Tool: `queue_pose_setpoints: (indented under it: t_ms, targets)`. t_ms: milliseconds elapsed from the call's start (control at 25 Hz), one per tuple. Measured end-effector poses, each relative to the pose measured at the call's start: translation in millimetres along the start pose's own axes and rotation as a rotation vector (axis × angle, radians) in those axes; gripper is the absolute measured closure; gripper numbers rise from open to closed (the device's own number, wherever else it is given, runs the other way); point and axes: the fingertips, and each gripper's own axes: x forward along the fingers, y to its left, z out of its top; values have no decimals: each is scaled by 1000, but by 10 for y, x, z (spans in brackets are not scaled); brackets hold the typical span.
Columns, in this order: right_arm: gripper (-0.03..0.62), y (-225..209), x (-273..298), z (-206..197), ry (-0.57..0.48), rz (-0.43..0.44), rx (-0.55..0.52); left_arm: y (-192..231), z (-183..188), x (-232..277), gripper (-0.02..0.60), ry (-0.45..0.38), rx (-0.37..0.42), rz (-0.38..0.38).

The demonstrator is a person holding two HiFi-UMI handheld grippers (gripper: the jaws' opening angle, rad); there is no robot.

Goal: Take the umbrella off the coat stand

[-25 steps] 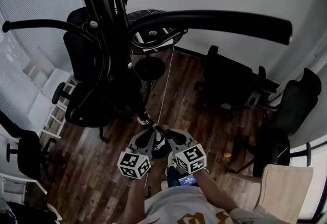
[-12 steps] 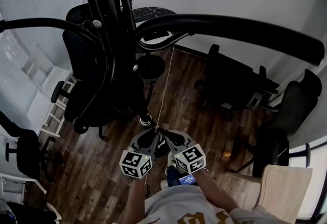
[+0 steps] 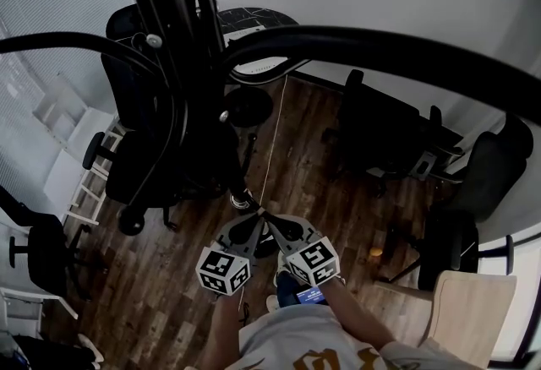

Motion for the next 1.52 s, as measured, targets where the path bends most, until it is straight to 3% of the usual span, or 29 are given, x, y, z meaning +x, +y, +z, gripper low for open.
queue_pose_setpoints:
  t_ms: [520,1000,1520]
  targets:
    - [569,99,89,99,-44,67,22,60,7,-81,557,-10,-60,-29]
    - [558,90,205,183,-64,107,42,100,25,-132,557,-8,-63,-23]
    - [574,33,169,180,-72,73,86,111,26,-109,558,-15,-107,-26]
